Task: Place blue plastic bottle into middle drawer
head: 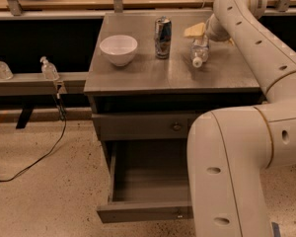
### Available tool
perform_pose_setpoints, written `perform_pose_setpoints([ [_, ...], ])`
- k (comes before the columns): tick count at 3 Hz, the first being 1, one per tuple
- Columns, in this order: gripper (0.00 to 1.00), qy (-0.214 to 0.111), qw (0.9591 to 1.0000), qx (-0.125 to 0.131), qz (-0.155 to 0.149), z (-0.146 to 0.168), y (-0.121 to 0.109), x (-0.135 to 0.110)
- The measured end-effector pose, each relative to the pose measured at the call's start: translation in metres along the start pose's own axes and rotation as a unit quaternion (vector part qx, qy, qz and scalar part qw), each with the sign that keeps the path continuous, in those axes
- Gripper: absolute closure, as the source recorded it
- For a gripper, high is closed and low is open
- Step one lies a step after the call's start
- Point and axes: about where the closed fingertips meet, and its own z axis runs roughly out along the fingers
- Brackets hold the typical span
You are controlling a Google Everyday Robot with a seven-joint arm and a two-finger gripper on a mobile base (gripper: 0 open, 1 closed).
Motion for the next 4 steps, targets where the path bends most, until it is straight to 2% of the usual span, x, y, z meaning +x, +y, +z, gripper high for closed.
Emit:
perform_pose_setpoints([
  [3, 0.70, 0.001, 1.0000, 0.000, 0.000, -0.004, 0.001, -0.004],
  [4, 0.99, -0.001, 0.9955, -0.094, 0.011, -0.030, 0.020, -0.009],
])
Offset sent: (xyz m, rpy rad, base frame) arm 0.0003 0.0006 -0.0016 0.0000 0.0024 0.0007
